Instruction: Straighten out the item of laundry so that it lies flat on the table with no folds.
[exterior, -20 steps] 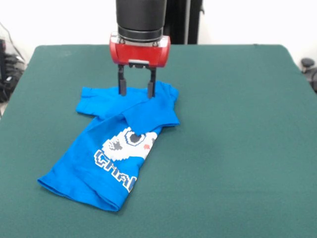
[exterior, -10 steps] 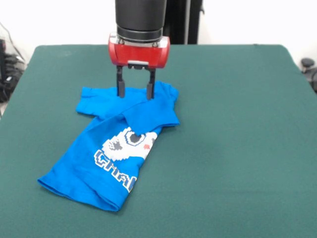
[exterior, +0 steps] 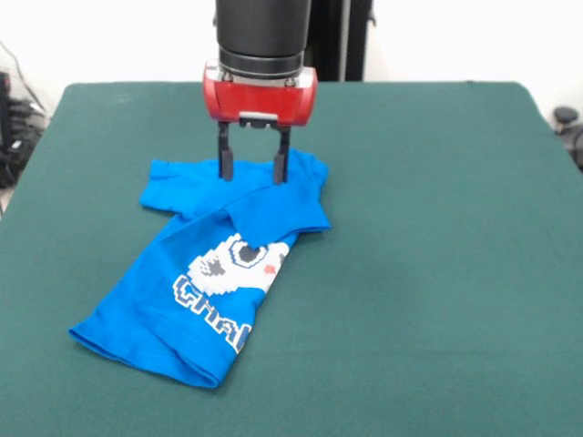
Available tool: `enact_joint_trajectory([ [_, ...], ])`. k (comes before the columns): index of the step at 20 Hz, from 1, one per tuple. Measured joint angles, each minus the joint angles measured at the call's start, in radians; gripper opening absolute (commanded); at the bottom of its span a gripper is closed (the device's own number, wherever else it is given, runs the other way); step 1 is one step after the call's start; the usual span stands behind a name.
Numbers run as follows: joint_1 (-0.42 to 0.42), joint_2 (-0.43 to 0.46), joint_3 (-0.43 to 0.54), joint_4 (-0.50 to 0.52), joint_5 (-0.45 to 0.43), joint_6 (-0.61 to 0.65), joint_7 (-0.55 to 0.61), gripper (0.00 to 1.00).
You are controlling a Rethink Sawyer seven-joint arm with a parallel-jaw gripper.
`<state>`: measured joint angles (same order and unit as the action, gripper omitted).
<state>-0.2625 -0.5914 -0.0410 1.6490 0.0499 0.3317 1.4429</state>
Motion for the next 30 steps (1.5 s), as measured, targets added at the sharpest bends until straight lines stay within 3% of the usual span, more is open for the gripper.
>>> enact_joint_trajectory([
  [12,0.001,0.001,0.017,0.000,0.000,0.000,0.000,1.00],
  [30,-0.045,0.017,0.130,0.042,0.000,-0.033,0.000,1.00],
])
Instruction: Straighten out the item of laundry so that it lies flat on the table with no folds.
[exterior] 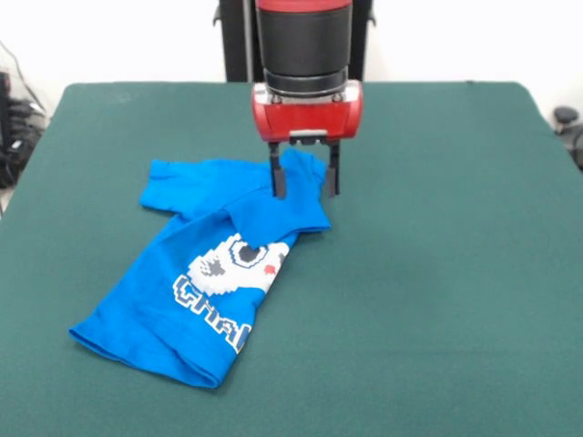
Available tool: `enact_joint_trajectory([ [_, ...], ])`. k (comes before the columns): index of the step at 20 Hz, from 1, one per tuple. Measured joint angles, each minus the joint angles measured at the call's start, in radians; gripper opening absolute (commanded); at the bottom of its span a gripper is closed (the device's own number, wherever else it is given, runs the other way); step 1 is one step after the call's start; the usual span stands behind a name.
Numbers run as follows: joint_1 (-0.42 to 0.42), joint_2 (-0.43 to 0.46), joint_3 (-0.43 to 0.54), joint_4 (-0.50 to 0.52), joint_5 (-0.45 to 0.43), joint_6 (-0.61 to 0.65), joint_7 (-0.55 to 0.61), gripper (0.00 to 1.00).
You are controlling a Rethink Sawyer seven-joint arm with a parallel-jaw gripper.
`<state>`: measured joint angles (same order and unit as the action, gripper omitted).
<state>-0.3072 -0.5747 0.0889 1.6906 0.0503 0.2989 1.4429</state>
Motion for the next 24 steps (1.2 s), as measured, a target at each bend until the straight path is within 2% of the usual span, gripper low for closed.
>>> enact_joint_trajectory([
  [17,-0.021,0.067,0.033,0.020,-0.082,-0.023,0.000,1.00],
  [24,-0.021,0.095,0.033,0.020,-0.088,-0.027,0.000,1.00],
])
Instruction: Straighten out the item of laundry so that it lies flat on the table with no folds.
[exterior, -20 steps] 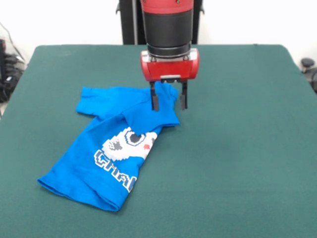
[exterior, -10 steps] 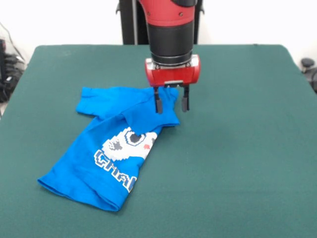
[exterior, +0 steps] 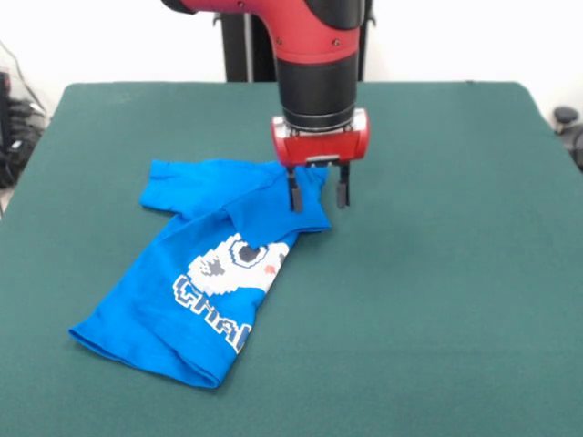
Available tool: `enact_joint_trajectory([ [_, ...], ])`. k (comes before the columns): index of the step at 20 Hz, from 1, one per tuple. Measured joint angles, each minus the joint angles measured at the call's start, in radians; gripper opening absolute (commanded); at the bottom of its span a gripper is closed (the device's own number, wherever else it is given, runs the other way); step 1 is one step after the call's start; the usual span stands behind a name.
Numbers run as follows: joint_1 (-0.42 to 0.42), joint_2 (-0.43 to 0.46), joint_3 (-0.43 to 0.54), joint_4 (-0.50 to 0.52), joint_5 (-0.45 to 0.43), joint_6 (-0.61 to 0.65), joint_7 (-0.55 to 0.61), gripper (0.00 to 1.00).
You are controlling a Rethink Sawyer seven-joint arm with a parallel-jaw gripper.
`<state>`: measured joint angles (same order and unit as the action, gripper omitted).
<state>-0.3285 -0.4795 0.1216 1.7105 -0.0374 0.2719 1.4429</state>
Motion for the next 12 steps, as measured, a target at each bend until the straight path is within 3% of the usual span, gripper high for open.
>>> enact_joint_trajectory([
  [12,0.000,0.059,0.000,-0.001,-0.006,-0.037,0.000,1.00],
])
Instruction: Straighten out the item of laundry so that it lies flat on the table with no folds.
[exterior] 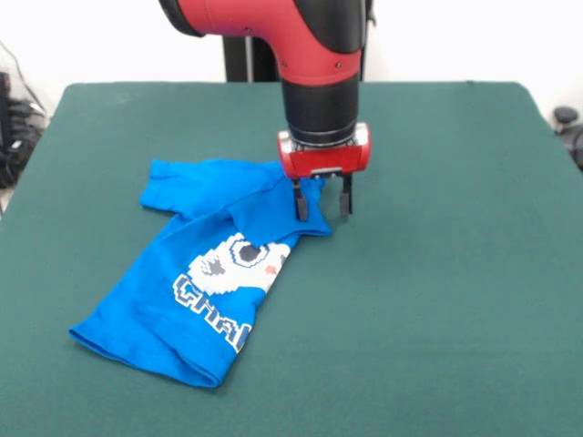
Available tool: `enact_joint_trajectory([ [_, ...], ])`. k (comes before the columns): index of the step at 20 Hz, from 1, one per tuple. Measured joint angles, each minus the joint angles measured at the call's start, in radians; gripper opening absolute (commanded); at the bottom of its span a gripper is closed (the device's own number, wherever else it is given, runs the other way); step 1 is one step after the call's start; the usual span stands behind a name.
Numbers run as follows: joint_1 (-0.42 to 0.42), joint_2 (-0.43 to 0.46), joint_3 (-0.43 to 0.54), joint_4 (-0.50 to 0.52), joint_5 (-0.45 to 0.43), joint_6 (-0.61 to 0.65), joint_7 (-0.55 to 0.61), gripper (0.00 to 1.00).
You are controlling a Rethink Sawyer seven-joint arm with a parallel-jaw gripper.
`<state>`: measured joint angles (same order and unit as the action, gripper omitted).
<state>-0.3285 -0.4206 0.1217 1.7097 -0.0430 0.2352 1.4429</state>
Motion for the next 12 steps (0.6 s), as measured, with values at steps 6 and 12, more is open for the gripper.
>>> enact_joint_trajectory([
  [6,0.000,0.000,0.000,0.000,0.000,-0.010,0.000,1.00],
  [12,0.000,0.000,0.000,0.000,0.000,-0.010,0.000,1.00],
])
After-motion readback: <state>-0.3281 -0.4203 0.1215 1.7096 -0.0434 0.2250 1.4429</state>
